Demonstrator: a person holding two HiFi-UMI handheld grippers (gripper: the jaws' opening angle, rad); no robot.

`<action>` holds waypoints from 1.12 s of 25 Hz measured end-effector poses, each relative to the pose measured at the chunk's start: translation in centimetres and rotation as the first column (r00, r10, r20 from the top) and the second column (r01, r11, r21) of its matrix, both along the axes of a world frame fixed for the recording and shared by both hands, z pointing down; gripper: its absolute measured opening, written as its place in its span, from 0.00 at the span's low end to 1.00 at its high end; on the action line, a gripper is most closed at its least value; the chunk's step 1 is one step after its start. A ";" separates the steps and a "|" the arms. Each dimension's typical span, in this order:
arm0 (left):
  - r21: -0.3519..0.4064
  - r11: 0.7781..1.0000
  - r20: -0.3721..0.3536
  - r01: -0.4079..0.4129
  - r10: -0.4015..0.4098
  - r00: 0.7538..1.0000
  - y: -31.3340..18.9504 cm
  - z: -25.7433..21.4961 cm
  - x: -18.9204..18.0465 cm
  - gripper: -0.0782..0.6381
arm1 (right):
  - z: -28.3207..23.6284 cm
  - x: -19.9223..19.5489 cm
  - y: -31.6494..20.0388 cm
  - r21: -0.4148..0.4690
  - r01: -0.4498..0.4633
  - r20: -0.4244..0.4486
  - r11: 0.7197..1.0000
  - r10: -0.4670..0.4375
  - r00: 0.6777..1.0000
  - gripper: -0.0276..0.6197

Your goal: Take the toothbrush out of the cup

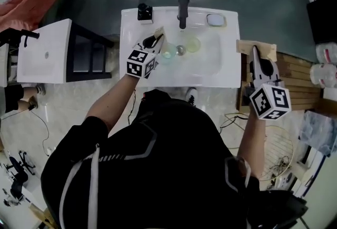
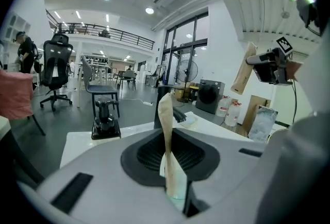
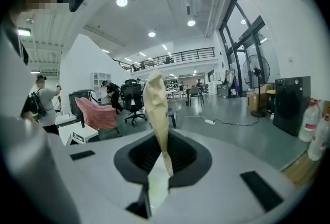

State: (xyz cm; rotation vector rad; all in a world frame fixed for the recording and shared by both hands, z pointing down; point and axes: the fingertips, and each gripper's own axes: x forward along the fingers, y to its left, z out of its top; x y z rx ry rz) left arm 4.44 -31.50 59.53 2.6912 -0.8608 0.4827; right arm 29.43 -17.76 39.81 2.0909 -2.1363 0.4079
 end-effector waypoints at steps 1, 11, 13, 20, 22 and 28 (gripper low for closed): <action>0.008 1.000 0.000 0.006 -0.006 1.000 0.1 -0.6 -0.1 0.16 | -0.2 0.1 0.0 0.006 0.008 0.001 1.000 -0.008 1.000 0.09; 0.101 0.991 -0.075 0.087 -0.079 0.994 0.6 -8.9 -1.1 0.16 | -1.7 0.0 -1.9 0.058 0.105 0.005 0.993 -0.106 0.994 0.09; 0.127 0.986 -0.101 0.105 -0.092 0.991 0.9 -11.0 -1.3 0.16 | -2.0 0.0 -2.4 0.069 0.122 0.010 0.990 -0.123 0.992 0.09; 0.185 0.965 -0.165 0.188 -0.158 0.973 2.0 -17.3 -3.4 0.16 | -3.1 -0.8 -3.4 0.090 0.176 0.001 0.980 -0.176 0.984 0.09; 0.194 0.956 -0.172 0.218 -0.186 0.967 2.1 -18.7 -4.3 0.16 | -3.7 -1.0 -3.7 0.102 0.180 0.005 0.978 -0.182 0.983 0.09; 0.234 0.927 -0.183 0.294 -0.255 0.949 2.7 -22.6 -7.5 0.16 | -4.0 -2.3 -4.2 0.085 0.185 0.000 0.979 -0.186 0.983 0.09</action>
